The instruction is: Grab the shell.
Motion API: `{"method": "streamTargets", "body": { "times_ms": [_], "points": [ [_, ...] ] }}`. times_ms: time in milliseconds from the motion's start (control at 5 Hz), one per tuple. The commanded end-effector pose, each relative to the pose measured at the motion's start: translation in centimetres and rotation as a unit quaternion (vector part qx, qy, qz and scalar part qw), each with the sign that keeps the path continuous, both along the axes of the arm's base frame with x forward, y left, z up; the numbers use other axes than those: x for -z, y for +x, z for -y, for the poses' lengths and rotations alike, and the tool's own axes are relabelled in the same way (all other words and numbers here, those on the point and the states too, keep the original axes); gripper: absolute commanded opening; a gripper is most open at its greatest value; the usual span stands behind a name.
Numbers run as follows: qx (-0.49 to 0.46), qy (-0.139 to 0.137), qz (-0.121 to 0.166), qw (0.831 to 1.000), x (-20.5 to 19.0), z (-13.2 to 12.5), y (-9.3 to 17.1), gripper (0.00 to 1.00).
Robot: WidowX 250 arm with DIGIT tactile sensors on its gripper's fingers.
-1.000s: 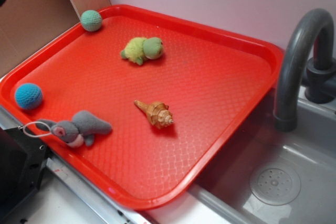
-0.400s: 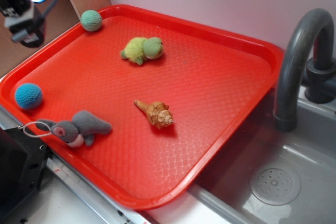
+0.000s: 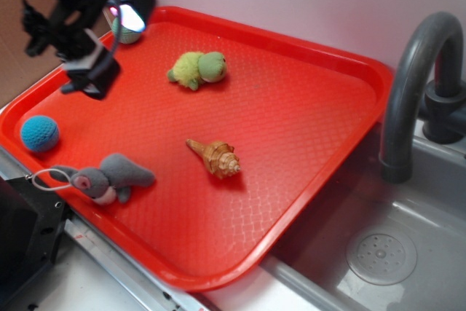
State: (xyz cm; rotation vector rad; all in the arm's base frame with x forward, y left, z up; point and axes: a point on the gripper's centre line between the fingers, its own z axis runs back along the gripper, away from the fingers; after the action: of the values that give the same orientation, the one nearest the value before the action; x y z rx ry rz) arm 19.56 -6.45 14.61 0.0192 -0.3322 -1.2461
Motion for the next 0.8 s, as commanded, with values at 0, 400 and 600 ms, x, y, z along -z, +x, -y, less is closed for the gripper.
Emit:
{"method": "streamTargets", "body": {
  "times_ms": [0, 400, 600],
  "points": [
    [0.192, -0.007, -0.020, 0.981, 1.9, 3.4, 0.9, 1.00],
    [0.221, 0.043, -0.048, 0.973, 5.6, 6.6, 0.7, 1.00],
    [0.220, 0.063, -0.057, 0.972, 6.8, 7.4, 0.7, 1.00]
  ]
}}
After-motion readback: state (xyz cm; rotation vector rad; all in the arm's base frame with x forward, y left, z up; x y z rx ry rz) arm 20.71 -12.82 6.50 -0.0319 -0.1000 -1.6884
